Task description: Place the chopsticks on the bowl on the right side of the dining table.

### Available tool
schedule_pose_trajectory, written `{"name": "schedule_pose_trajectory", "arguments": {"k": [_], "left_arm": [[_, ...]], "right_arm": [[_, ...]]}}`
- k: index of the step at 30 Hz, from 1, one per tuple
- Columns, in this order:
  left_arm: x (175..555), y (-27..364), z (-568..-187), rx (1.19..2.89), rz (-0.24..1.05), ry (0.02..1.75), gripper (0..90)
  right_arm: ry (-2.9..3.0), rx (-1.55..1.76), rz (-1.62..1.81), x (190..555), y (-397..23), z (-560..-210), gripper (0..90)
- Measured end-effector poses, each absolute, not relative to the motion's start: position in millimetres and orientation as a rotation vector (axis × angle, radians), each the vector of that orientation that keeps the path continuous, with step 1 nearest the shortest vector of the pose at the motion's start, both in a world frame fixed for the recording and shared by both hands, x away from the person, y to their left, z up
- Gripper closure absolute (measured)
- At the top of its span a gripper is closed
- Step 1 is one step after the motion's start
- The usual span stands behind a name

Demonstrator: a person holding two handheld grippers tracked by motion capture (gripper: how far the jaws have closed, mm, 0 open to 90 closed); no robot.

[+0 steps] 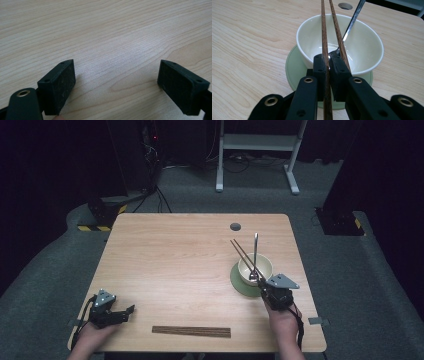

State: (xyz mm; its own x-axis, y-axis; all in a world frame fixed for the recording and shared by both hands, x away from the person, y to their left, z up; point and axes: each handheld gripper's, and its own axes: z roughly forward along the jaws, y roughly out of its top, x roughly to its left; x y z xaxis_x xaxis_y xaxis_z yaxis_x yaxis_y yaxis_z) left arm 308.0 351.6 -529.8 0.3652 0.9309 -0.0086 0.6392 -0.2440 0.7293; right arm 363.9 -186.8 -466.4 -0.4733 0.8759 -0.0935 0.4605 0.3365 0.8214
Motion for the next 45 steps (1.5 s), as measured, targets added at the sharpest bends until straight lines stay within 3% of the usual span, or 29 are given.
{"name": "schedule_pose_trajectory", "arguments": {"k": [14, 31, 39, 45], "left_arm": [[307.7, 351.3, -529.9, 1.976, 0.578, 1.359, 15.0], [307.4, 351.0, -529.8, 1.974, 0.578, 1.363, 15.0], [308.3, 351.2, -529.9, 1.975, 0.577, 1.361, 14.9], [308.4, 351.1, -529.9, 1.976, 0.578, 1.361, 14.9]], "right_arm": [[2.061, 1.168, 1.018, 362.6, -186.4, -464.6, 79.7], [1.994, 1.181, 1.084, 344.8, -202.8, -453.7, 60.9], [2.029, 1.219, 1.145, 339.2, -216.1, -463.9, 44.9], [2.048, 1.202, 1.122, 340.4, -212.6, -469.1, 44.6]]}}
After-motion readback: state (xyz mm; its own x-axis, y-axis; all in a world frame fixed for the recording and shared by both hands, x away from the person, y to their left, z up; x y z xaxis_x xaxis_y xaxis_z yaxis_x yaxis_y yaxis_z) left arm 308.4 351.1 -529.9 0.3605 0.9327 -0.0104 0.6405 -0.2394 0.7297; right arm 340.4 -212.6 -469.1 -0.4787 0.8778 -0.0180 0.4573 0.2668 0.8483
